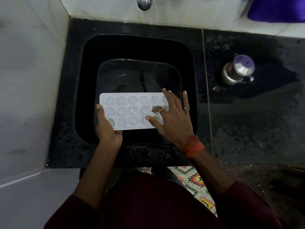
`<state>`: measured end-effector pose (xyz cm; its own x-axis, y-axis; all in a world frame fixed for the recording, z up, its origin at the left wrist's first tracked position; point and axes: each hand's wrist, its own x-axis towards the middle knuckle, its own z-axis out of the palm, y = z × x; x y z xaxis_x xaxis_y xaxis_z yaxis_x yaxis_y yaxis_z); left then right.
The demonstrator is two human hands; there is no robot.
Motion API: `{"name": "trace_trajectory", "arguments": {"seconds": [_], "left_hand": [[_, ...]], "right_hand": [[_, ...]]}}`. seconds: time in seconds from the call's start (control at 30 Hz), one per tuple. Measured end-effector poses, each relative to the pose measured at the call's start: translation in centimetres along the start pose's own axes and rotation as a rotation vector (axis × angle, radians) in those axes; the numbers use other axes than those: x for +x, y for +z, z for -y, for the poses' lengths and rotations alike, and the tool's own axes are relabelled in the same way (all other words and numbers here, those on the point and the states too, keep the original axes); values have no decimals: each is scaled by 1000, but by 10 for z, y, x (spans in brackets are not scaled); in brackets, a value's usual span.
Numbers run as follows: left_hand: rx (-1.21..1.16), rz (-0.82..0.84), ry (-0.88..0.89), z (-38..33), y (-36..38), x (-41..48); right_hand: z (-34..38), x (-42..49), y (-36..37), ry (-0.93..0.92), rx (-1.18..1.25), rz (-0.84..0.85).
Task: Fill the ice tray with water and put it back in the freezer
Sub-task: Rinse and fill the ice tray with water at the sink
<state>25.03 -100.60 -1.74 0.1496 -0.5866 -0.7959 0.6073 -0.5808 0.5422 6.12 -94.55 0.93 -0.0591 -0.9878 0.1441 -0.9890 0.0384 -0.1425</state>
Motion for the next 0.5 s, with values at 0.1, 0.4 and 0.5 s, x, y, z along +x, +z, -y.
{"name": "trace_trajectory", "arguments": {"seconds": [0.1,0.4,0.5], "left_hand": [[-4,-2,-2,0,-1,1],[1,7,-14,2,2,1],[8,19,-16,1,1,1]], "right_hand": [[-1,1,0,15,-16,47],[1,0,-3,28,-37,53],[3,1,-4,25,-32,51]]}}
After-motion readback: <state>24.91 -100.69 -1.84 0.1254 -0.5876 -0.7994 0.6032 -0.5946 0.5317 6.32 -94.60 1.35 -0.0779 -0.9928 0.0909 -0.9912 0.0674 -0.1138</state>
